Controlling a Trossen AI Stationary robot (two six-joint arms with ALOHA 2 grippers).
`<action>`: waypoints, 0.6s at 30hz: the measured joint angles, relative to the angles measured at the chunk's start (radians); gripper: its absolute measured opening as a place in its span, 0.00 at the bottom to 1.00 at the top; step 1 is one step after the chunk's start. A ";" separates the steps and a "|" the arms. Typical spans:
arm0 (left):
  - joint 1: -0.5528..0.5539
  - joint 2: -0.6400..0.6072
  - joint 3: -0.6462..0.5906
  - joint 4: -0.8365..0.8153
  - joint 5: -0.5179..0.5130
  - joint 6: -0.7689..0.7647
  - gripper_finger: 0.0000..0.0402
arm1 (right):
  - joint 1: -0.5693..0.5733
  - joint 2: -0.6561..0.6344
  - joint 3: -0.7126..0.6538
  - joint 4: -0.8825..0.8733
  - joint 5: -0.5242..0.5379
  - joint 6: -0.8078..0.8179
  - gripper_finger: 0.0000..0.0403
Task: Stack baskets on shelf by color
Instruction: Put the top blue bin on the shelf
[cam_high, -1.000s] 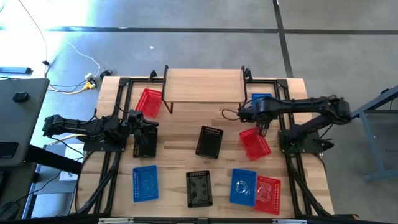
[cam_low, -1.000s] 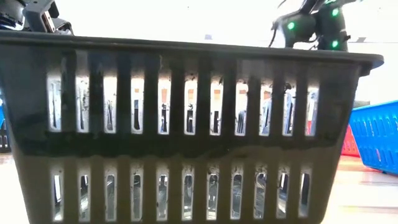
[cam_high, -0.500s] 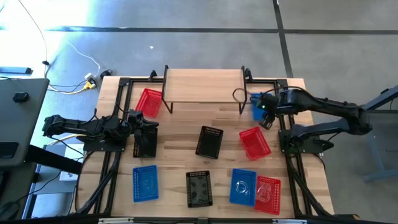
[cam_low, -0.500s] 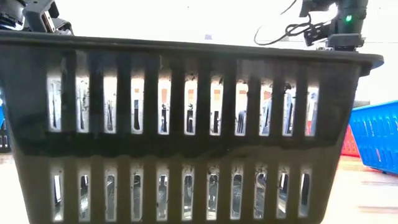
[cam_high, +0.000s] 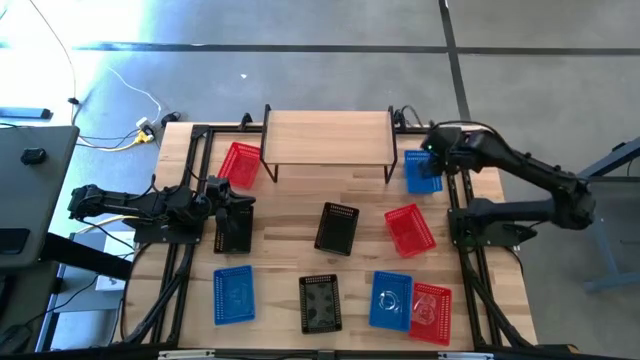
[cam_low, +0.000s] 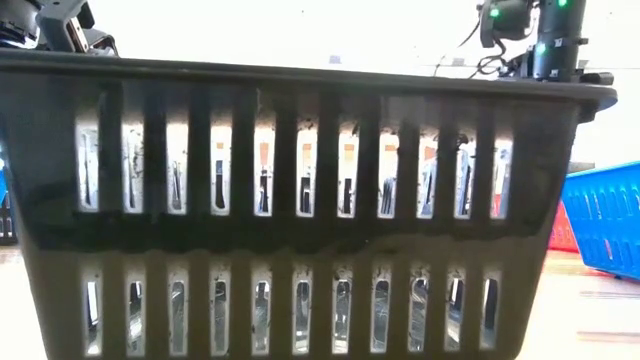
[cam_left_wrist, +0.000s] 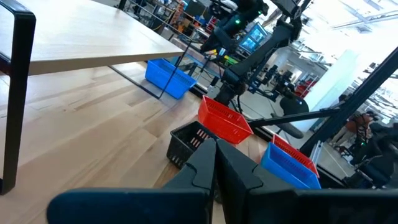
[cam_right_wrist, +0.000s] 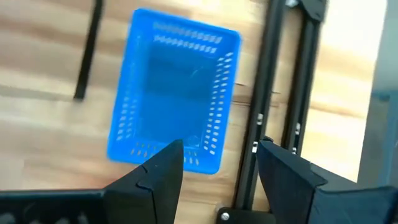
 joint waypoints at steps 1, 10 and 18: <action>0.000 0.000 0.000 0.000 0.000 0.000 0.01 | -0.024 0.000 0.000 0.001 -0.003 0.011 0.47; 0.000 0.000 0.000 0.000 0.000 0.000 0.01 | -0.234 0.030 0.000 0.077 -0.050 0.026 0.47; 0.000 0.000 0.000 0.001 0.000 0.053 0.01 | -0.329 0.173 0.000 0.116 -0.106 -0.058 0.47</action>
